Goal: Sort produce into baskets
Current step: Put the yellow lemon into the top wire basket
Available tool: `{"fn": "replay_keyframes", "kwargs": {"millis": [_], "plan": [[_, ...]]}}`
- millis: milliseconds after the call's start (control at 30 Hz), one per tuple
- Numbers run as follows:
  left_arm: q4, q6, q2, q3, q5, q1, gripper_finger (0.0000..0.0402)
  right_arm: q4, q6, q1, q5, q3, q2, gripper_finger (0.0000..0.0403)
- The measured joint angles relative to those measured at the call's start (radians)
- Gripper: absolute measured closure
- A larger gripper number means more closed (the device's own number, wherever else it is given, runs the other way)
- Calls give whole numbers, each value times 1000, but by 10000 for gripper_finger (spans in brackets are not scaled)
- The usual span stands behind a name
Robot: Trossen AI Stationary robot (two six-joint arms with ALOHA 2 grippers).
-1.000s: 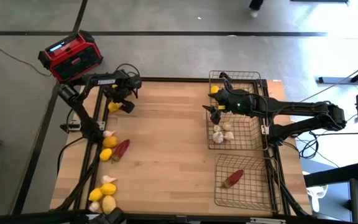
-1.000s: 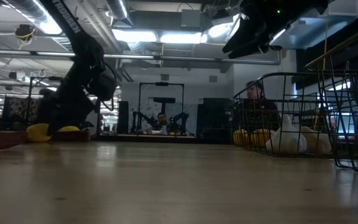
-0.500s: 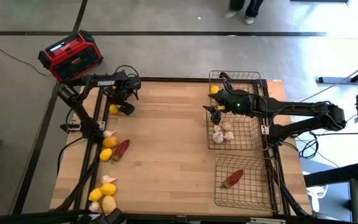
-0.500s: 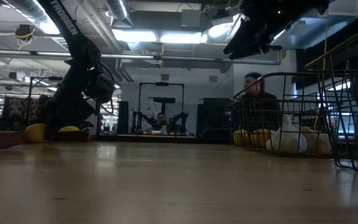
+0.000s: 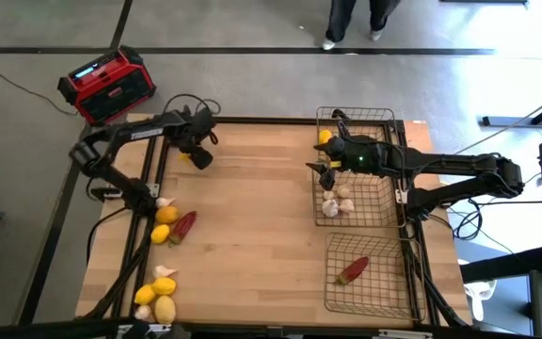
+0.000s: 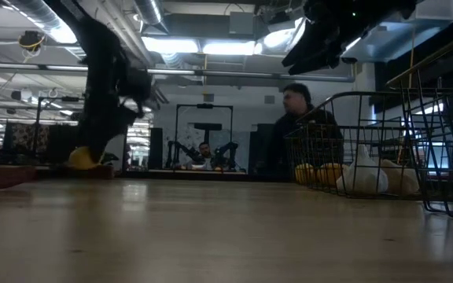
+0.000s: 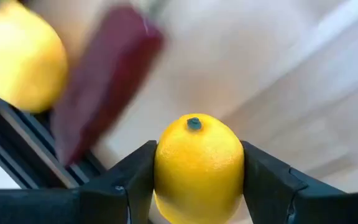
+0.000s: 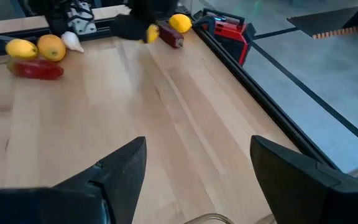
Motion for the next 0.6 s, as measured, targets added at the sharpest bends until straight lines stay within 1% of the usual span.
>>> {"fn": "replay_keyframes", "kwargs": {"millis": [67,233,400,467,600], "plan": [[19,-1,-65,0,14,-22,208,-3,0,0,-5,0,4,120],[105,-10,-220,0,91,-81,208,-6,0,0,-12,0,18,120],[210,-10,-338,1,154,-130,202,10,-1,0,-12,0,56,120],[248,-11,-370,1,200,-144,201,16,-4,0,-12,0,74,120],[340,-18,-400,1,325,-173,201,72,-42,0,-12,0,108,120]]}}
